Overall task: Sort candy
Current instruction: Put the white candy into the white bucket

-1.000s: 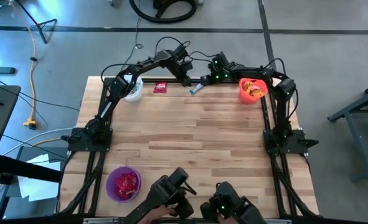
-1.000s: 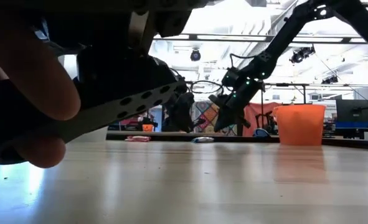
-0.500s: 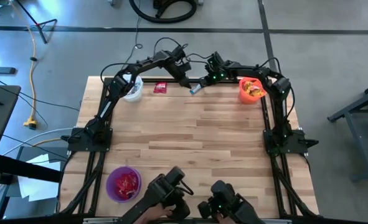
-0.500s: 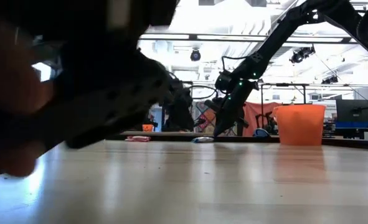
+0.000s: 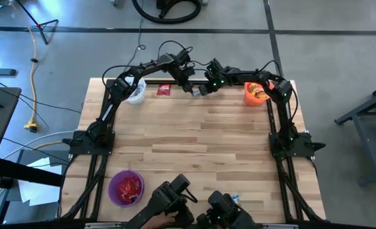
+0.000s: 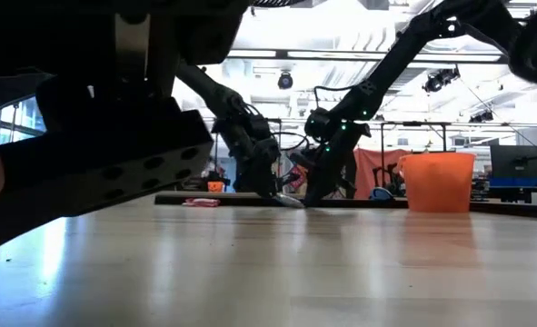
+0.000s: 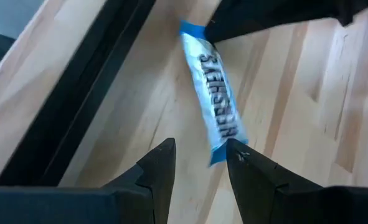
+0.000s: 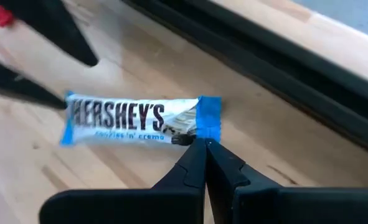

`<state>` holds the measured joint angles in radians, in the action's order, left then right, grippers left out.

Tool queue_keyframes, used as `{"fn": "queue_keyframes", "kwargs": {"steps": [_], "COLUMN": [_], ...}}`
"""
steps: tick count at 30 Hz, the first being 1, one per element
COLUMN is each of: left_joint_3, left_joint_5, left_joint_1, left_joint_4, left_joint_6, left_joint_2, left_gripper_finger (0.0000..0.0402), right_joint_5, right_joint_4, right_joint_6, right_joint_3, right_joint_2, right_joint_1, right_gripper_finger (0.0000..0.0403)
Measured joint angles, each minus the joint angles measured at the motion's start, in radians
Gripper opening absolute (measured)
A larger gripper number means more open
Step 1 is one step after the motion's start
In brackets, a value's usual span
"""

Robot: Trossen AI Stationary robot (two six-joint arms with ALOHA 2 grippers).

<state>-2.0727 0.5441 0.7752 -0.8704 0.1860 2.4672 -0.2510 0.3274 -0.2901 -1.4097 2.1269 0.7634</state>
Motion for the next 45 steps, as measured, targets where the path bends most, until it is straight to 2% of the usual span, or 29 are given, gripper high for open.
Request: {"fn": "queue_keyframes", "kwargs": {"steps": [10,15,21,45], "left_joint_3": [0.0,0.0,0.0,0.0], "left_joint_5": [0.015,-0.022,-0.062,-0.083], "left_joint_1": [-0.016,-0.046,-0.062,-0.062], "left_joint_4": [-0.021,-0.039,-0.029,-0.031], "left_joint_6": [0.043,0.079,0.079,0.087], "left_joint_2": [0.0,0.0,0.0,0.0], "left_gripper_finger": [0.0129,0.0129,0.0129,0.0129], "right_joint_5": [-0.035,-0.039,-0.045,-0.098], "right_joint_4": [-0.01,-0.01,-0.019,-0.115], "right_joint_6": [-0.019,-0.019,-0.018,-0.049], "right_joint_3": [-0.006,-0.006,-0.006,-0.008], "right_joint_2": [0.0,0.0,0.0,0.001], "right_joint_1": [-0.006,-0.003,-0.004,-0.003], "right_gripper_finger": [0.0,0.0,0.0,0.0]}}
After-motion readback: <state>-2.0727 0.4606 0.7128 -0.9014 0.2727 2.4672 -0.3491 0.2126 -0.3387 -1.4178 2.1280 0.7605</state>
